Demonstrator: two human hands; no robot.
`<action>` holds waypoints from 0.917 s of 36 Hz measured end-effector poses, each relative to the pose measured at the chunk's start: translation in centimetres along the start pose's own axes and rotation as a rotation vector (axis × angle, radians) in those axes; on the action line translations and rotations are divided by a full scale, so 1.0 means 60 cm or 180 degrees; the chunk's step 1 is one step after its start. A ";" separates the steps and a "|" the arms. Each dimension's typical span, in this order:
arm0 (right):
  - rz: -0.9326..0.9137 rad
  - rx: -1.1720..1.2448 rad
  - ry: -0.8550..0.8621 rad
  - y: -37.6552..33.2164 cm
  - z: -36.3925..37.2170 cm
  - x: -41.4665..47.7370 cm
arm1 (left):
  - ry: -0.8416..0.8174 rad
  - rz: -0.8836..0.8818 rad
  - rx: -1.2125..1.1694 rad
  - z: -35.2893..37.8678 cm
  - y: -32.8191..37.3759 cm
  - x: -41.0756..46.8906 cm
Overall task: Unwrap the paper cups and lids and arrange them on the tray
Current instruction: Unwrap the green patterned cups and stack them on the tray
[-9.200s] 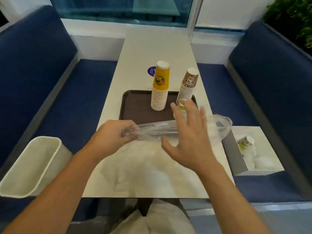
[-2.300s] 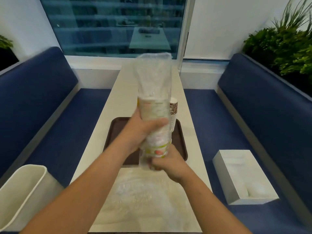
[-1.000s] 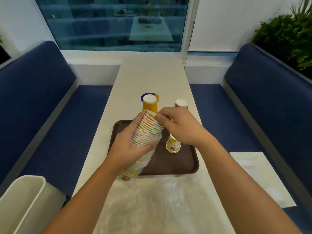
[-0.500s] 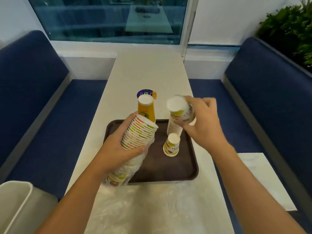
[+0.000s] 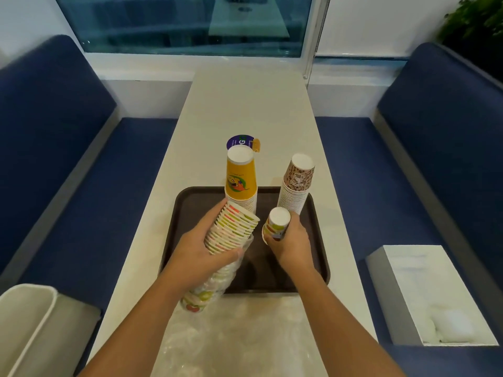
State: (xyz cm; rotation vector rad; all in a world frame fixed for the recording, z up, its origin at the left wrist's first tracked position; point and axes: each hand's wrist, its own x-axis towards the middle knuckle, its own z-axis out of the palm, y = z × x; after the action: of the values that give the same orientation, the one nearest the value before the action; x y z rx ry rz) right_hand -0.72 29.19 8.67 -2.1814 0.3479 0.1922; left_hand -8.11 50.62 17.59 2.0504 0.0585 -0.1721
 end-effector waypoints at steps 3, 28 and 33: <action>-0.0438 -0.0215 0.0530 -0.013 -0.022 -0.031 | -0.0014 0.0018 0.0006 0.000 0.000 0.000; -0.3004 -0.1713 -0.0862 -0.172 -0.191 -0.134 | -0.0305 0.0674 0.0167 -0.017 0.064 -0.057; -0.3375 -0.1886 0.0375 -0.150 -0.196 -0.096 | -0.0241 0.0696 0.0246 -0.024 0.062 -0.054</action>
State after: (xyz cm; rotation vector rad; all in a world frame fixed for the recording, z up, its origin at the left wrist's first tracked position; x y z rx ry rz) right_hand -3.18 25.81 23.98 -2.6413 -0.9193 -0.4823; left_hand -10.73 50.28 22.01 2.1084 -0.2215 -0.1168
